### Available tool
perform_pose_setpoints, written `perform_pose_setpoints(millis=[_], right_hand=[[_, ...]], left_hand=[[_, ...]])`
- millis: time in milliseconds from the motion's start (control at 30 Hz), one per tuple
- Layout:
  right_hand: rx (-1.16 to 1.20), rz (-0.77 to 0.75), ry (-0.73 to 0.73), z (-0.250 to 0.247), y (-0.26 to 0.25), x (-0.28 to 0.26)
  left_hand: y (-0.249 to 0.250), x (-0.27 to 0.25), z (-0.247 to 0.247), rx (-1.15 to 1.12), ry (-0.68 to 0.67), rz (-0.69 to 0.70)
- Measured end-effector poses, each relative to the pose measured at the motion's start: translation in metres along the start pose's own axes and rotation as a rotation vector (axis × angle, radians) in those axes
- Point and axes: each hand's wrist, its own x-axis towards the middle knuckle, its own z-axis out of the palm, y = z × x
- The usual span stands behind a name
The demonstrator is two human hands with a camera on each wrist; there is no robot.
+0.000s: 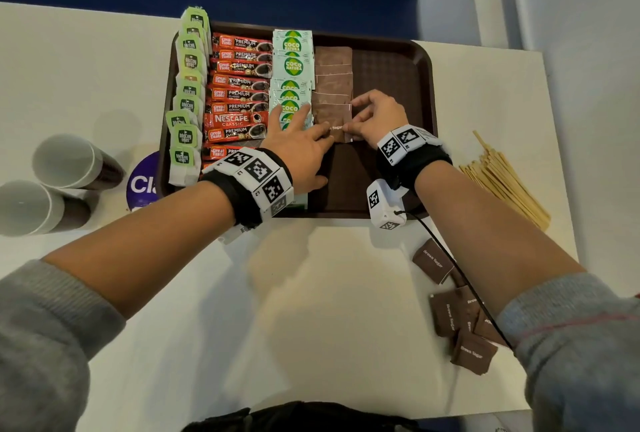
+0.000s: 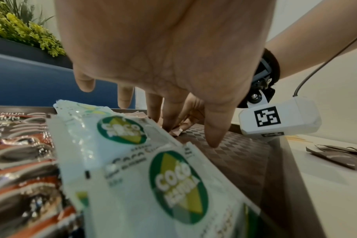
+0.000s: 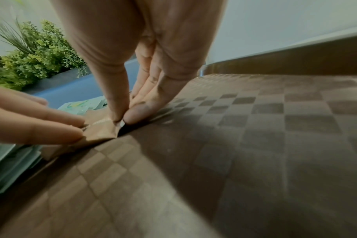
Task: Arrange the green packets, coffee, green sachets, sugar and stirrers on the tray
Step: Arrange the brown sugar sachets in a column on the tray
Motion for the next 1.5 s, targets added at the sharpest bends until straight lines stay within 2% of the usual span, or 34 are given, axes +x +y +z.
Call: perform_pose_setpoints(millis=[233,400,500,600,700,867,1033,1167,1367,1500], right_hand=[[0.006,0.035,0.014,-0.002,-0.002,-0.005],[-0.046,0.021,0.034,-0.015,-0.001,-0.017],[-0.114,-0.019,-0.01,-0.033,-0.001,-0.032],[-0.207,-0.037,-0.122,-0.053,0.002,-0.055],[-0.315,-0.028,-0.222,-0.071,0.012,-0.081],[-0.411,0.023,-0.246,-0.095,0.044,-0.128],[-0.619,0.143,-0.306,-0.108,0.091,-0.169],[-0.878,0.163,-0.299,-0.101,0.127,-0.198],[-0.721,0.179,-0.201,-0.083,0.147,-0.211],[-0.599,0.124,-0.225,-0.082,0.149,-0.209]], left_hand=[[-0.002,-0.001,-0.001,-0.028,0.004,0.002],[-0.001,-0.008,-0.006,-0.163,0.169,-0.008],[0.008,-0.014,-0.011,-0.259,0.236,-0.014],[0.025,-0.019,-0.013,-0.393,0.266,0.022],[0.055,-0.023,-0.016,-0.494,0.237,0.074],[0.118,-0.027,-0.013,-0.517,0.134,0.195],[0.178,-0.032,0.002,-0.341,0.036,0.305],[0.208,-0.028,0.022,-0.263,0.0,0.292],[0.215,-0.029,0.035,-0.215,0.027,0.228],[0.211,-0.028,0.037,-0.201,-0.051,0.158]])
